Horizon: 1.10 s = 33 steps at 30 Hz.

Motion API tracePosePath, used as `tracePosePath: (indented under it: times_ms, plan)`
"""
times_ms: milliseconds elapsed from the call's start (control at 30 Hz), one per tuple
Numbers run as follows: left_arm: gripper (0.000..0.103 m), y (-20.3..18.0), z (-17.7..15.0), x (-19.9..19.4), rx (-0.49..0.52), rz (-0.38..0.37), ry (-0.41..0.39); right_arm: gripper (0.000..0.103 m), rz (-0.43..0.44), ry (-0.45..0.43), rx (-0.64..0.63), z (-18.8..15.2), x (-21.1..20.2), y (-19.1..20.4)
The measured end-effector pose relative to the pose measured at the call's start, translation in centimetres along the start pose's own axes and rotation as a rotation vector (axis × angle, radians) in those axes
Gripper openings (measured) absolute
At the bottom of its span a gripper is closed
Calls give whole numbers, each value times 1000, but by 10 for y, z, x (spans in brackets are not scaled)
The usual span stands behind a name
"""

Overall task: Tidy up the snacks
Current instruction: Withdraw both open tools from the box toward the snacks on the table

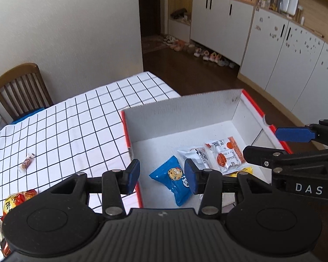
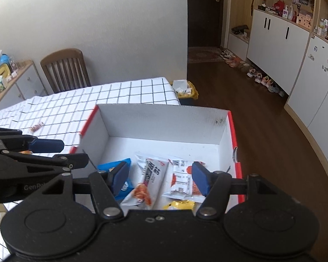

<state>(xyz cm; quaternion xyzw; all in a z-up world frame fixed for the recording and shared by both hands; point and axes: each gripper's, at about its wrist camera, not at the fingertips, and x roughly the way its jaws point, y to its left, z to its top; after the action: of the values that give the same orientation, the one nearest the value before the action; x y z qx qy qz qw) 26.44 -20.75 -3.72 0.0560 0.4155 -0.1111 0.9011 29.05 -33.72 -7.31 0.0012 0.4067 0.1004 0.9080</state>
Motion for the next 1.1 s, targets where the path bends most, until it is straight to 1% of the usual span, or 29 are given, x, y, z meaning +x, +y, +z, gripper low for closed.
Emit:
tracePosePath:
  times_ms: [100,200,267,300,367,400,433,467,600,700,733,767,833,933,1100]
  plan:
    - [44,8,-3,-14,-10,-6,-24,64,6,-22,-3,-1,-12,7]
    - [44,16,-7,-31,-14,-6,-50,67,16,-47,5,-2,-24,12]
    - [44,22,-12,-41,-19,-5,-65,67,23,-58,5,-4,-31,16]
    - [46,25,-14,-46,-21,-5,-72,67,24,-62,4,-4,-35,18]
    - [59,31,-20,-55,-27,2,-86,67,25,-70,-1,-5,-41,23]
    - [60,34,-23,-60,-33,5,-97,69,27,-75,-3,-6,-44,27]
    - [60,37,-26,-64,-37,9,-105,73,29,-83,-6,-7,-47,30]
    - [60,41,-29,-69,-42,12,-107,74,29,-91,-8,-9,-51,33]
    - [60,59,-43,-88,-79,13,-123,75,51,-104,-12,-14,-61,48]
    - [60,72,-56,-103,-103,24,-140,78,67,-115,-19,-17,-69,59]
    - [61,76,-60,-107,-114,25,-145,78,71,-121,-24,-17,-72,64]
    - [65,81,-66,-112,-126,28,-150,79,78,-126,-30,-18,-74,70]
    - [66,89,-75,-121,-146,35,-160,85,95,-133,-42,-20,-78,79]
    - [66,101,-89,-132,-178,47,-160,89,123,-144,-71,-24,-79,93]
    - [66,126,-111,-146,-238,74,-168,91,176,-137,-101,-28,-79,118]
